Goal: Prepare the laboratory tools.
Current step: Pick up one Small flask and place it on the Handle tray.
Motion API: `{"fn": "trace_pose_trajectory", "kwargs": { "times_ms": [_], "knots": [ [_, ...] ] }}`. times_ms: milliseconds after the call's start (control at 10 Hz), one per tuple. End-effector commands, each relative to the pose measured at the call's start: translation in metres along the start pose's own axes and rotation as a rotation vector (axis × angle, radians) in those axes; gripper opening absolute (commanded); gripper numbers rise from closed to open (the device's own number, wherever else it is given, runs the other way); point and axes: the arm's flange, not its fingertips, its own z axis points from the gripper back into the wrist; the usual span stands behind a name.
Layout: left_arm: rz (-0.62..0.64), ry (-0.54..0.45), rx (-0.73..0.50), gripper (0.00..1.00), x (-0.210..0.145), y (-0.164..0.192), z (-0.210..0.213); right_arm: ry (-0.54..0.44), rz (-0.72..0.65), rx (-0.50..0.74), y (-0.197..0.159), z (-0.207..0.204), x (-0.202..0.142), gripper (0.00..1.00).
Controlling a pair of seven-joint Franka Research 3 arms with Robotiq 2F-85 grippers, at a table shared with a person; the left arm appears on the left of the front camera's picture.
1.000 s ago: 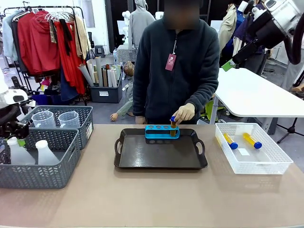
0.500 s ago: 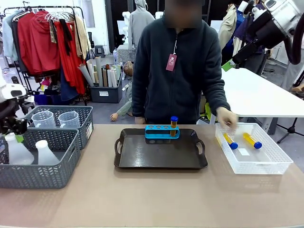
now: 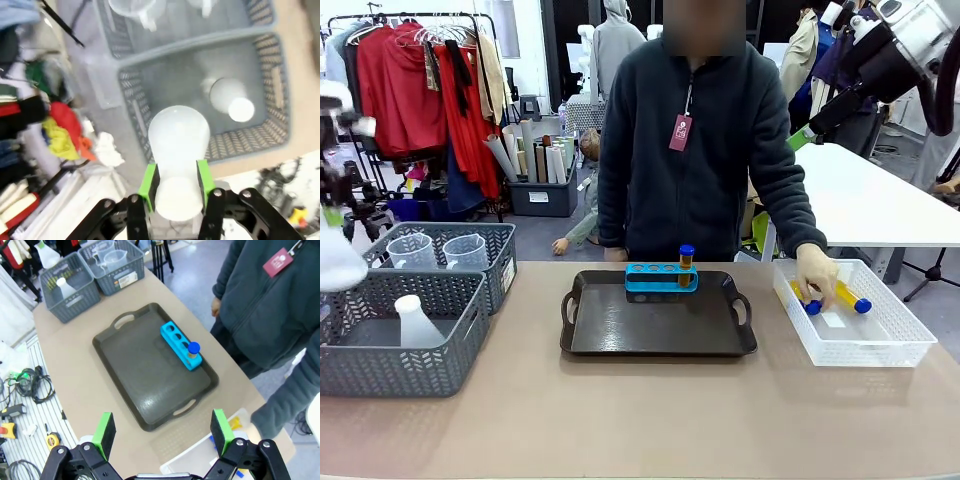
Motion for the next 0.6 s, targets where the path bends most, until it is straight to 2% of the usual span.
{"fn": "trace_pose_trajectory", "kwargs": {
  "times_ms": [0, 300, 500],
  "knots": [
    [-0.044, -0.053, 0.038, 0.00, 0.011, -0.010, 0.057, -0.002, 0.004, 0.000, 0.001, 0.002, 0.000, 1.00],
    [-0.138, -0.174, 0.065, 0.00, 0.006, -0.032, 0.136, -0.002, 0.004, 0.000, 0.001, 0.002, 0.000, 1.00],
    [-0.181, -0.224, 0.041, 0.00, 0.001, -0.037, 0.167, -0.002, 0.004, 0.000, 0.001, 0.002, 0.000, 1.00]
  ]
}}
